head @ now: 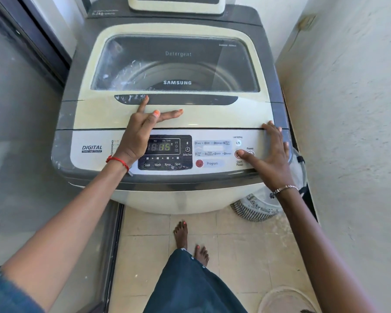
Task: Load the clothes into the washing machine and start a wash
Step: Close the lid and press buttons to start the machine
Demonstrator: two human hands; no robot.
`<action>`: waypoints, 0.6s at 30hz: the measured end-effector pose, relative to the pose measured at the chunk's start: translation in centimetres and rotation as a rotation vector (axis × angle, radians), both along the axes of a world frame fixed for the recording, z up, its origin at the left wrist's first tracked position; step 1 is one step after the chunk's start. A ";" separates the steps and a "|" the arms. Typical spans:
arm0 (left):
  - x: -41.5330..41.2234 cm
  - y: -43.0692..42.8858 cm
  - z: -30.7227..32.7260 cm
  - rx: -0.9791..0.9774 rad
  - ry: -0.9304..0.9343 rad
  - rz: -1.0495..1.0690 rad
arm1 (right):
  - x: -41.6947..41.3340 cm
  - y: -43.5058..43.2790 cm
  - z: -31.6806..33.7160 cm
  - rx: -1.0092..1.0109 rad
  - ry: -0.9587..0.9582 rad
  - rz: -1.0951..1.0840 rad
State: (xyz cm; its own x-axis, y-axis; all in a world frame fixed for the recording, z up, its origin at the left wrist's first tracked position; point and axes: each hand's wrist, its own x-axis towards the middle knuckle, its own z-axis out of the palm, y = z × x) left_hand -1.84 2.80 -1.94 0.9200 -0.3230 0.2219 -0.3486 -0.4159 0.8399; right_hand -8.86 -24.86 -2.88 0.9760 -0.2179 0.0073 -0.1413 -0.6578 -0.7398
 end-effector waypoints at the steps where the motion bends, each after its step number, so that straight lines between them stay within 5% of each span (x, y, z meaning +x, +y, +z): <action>1: 0.0 0.0 0.0 -0.002 -0.003 0.003 | 0.0 0.0 0.1 0.007 0.001 0.006; 18: -0.1 -0.2 -0.4 -0.031 -0.007 0.021 | 0.4 -0.2 0.2 0.059 0.062 -0.001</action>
State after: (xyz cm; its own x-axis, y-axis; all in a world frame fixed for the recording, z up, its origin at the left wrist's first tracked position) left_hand -1.89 2.58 -2.33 0.9249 -0.2966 0.2378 -0.3459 -0.3972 0.8500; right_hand -8.45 -25.03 -2.72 0.9740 -0.2167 -0.0664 -0.1888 -0.6133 -0.7669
